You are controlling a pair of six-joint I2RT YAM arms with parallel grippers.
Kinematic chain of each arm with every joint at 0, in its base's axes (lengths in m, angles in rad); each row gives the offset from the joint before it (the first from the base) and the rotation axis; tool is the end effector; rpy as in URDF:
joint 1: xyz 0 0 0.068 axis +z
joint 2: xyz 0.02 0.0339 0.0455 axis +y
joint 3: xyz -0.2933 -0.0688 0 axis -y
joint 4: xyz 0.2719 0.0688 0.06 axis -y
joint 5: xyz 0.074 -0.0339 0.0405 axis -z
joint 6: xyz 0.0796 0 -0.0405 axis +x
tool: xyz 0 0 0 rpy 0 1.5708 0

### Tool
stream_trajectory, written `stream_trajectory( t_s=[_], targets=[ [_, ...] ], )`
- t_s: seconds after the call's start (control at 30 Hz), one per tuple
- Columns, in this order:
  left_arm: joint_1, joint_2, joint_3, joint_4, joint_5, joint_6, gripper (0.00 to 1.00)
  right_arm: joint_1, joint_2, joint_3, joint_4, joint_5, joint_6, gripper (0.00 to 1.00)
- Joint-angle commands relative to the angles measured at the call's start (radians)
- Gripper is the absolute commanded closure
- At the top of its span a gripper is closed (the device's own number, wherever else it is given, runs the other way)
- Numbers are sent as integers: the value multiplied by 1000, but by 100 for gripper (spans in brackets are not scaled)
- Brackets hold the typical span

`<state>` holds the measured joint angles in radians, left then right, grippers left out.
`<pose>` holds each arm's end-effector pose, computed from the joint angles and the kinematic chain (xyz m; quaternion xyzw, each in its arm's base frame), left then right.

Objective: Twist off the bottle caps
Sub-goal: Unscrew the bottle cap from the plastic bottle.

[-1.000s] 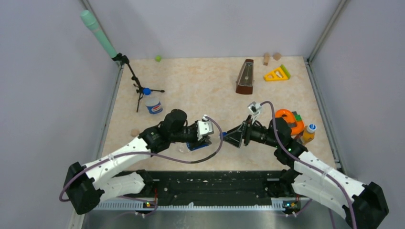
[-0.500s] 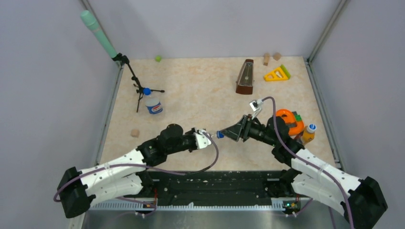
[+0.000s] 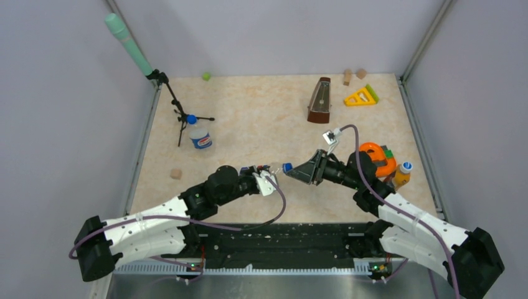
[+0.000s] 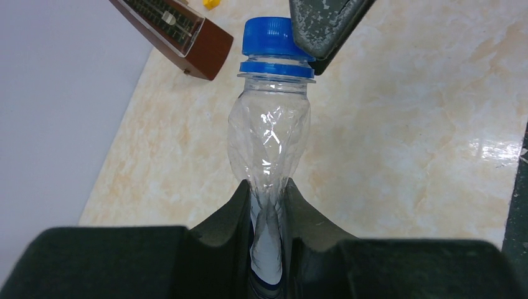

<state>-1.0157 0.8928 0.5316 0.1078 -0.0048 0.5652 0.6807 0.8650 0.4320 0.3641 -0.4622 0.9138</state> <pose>0.1375 -0.2210 0.2635 0.5610 0.5574 -0.1349 0.5970 0.1693 0.1828 0.2671 -0.0725 0.7250 0.5922 0.3443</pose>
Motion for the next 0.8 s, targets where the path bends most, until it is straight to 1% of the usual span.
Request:
stream_trajectory(
  t_s=[0.0,0.07,0.1,0.23,0.3,0.43,0.63,0.77],
  targets=[
    [-7,1,3,72,-28,24,100,5,-5,39,13,-11,-14,64],
    [-7,0,4,63,-19,24,100,5,-11,40,7,-6,-25,66],
    [-7,0,4,57,-13,24,100,5,-17,39,0,2,-27,65],
    [-9,0,5,44,-4,21,100,5,-33,41,-4,16,-28,46],
    [-10,2,7,39,0,24,100,5,-38,42,-4,25,-23,45],
    [-12,10,15,27,0,26,100,5,-45,40,-5,48,-15,45],
    [-16,21,24,10,0,31,100,5,-42,38,-6,67,-11,47],
    [-18,19,24,7,0,24,100,5,-27,33,25,50,4,56]
  ],
)
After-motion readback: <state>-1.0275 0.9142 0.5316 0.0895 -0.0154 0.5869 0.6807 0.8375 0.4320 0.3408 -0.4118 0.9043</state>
